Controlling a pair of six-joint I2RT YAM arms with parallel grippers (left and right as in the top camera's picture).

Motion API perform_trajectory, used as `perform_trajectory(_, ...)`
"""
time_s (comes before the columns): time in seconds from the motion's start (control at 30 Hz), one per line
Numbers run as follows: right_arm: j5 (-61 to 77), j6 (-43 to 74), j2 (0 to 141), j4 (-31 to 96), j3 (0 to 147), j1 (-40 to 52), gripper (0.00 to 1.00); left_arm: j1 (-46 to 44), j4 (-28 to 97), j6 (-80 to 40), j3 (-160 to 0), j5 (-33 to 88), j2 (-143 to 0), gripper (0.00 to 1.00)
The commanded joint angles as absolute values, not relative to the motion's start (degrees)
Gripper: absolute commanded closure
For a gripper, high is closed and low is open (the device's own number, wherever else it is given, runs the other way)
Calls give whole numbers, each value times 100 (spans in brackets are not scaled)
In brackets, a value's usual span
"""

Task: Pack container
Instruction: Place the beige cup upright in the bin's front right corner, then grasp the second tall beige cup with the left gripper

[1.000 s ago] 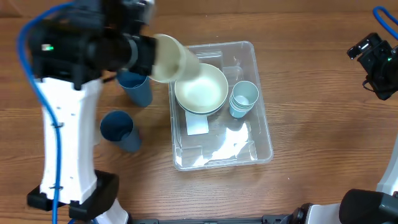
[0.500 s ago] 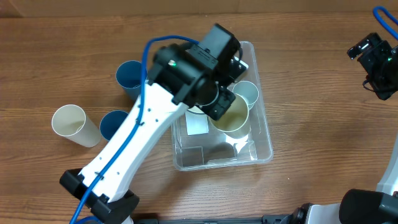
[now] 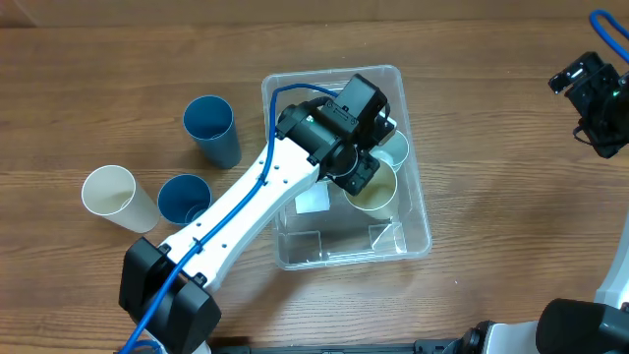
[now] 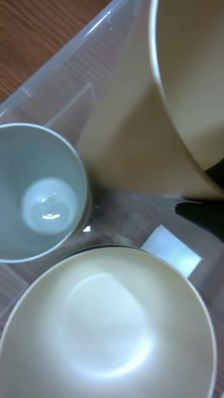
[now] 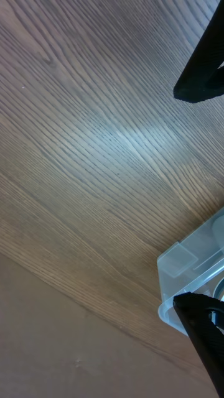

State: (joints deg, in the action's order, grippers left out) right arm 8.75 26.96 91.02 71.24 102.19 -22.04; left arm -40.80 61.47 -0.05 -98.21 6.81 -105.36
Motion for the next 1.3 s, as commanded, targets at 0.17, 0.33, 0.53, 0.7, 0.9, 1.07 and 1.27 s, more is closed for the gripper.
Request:
perform_trajectory(0.17,864,2727,9056,7105,10250,-2204,0,-4244,5625,-196,-9572,703,-10567,92)
perform_trajectory(0.33,864,2727,9056,7105,10250,-2204,0,-4244,5623,-198,-9572,705,-10567,90)
perform_trajectory(0.53,864,2727,9056,7105,10250,-2204,0,-4237,5631,-451,-9690,698,-10556,86)
perform_trajectory(0.7,864,2727,9056,7105,10250,-2204,0,-4086,6171,-727,-10484,687,-10503,63)
perform_trajectory(0.9,864,2729,9056,7105,10250,-2204,0,-3728,8156,-803,-12110,89,-10501,57)
perform_trajectory(1.07,864,2727,9056,7105,10250,-2204,0,-2519,9679,-1706,-13590,-1186,-10241,53)
perform_trajectory(1.27,864,2727,9056,7105,10250,-2204,0,-104,9682,-1848,-13332,-915,-9537,52)
